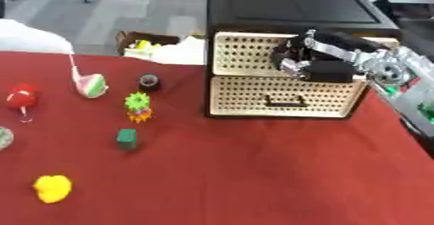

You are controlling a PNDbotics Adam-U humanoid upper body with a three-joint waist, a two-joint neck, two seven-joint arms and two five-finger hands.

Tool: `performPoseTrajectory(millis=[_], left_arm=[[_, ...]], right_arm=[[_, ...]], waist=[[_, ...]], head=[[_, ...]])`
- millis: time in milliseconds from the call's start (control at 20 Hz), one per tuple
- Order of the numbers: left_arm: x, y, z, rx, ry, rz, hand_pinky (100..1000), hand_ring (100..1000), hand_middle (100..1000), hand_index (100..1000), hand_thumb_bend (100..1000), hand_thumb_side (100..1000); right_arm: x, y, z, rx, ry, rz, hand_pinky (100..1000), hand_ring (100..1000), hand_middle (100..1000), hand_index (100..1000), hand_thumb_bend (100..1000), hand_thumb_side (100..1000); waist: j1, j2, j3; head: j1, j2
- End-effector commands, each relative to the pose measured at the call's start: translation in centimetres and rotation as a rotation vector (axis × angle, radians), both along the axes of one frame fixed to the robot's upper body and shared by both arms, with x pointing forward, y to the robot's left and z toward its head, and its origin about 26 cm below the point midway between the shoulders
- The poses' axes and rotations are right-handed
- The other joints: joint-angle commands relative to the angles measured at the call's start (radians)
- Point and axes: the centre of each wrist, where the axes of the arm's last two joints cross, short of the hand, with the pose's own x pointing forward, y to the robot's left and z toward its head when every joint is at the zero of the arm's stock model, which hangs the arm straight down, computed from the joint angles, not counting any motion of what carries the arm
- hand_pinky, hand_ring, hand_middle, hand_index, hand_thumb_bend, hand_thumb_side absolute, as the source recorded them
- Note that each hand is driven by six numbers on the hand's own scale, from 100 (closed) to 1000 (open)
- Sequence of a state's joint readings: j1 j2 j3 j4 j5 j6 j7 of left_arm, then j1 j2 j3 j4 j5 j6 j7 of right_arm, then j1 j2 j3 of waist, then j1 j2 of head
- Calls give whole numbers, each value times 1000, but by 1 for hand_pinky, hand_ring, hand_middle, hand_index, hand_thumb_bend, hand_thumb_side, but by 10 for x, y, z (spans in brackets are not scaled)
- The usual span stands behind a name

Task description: Pick up objects from table and place into drawer.

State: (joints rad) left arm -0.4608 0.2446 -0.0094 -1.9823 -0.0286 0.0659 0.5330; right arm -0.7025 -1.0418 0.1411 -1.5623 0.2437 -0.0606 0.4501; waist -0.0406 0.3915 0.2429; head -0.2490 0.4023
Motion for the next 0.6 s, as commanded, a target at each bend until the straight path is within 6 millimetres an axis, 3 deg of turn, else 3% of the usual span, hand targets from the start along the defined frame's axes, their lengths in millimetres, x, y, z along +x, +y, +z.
performPoseTrajectory(millis=[50, 300, 600], left_arm=[[-3, 2, 7, 9, -31, 8, 469, 532, 556, 701, 100, 853], [-4, 5, 3, 3, -17, 17, 470, 532, 556, 701, 100, 851], [-4, 6, 2, -3, -12, 20, 471, 533, 554, 702, 100, 849]], right_arm=[[3, -7, -23, -17, 105, -23, 663, 780, 808, 800, 100, 1000], [-15, -1, -39, -127, 193, 78, 660, 774, 788, 810, 100, 1000], [-40, 12, -31, -102, 113, 138, 697, 781, 791, 809, 100, 1000]], waist=[[6, -14, -6], [15, -55, -34], [23, -77, -52]], head=[[2, 0], [5, 25], [10, 34]])
